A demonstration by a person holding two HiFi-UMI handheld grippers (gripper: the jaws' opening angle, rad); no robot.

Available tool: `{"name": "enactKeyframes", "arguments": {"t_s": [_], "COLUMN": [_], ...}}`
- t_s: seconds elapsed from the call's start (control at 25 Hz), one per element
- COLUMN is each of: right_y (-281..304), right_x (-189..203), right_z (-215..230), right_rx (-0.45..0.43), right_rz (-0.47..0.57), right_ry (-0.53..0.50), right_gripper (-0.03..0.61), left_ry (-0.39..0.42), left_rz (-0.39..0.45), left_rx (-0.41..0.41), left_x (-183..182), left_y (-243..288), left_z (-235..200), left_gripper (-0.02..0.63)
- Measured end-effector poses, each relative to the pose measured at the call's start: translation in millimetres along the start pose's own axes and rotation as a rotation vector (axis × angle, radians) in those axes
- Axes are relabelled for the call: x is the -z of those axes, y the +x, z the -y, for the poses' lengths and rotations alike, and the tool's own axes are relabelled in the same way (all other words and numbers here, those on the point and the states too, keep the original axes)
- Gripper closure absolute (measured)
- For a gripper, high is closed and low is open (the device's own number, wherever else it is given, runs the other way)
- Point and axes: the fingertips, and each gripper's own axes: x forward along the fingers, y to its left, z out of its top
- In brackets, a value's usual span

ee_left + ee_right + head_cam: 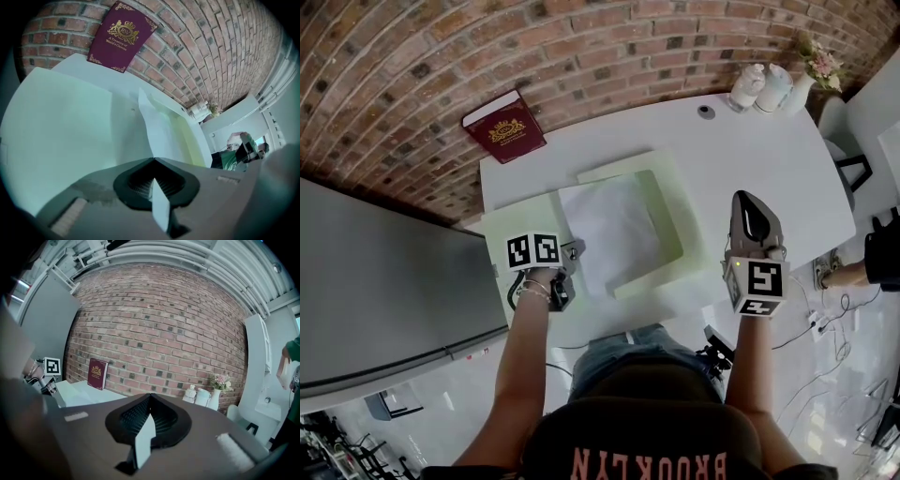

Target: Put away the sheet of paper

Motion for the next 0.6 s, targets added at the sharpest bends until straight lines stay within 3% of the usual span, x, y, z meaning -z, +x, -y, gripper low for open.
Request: {"name": "enactKeyframes", "arguments": {"t_s": [0.6], "right_y": [1], "right_x": [23], "right_z": [33], "right_rx": [0.018], "right_rz": [-0.032], "right_ry": [0.022], "right_gripper": [0.577], "left_ry": [-0.028], "left_rz": [-0.02], "left_rx": [0.013], "left_x": [-5], "left_y": [45], "left_z": [33], "left_gripper": [0.612]}}
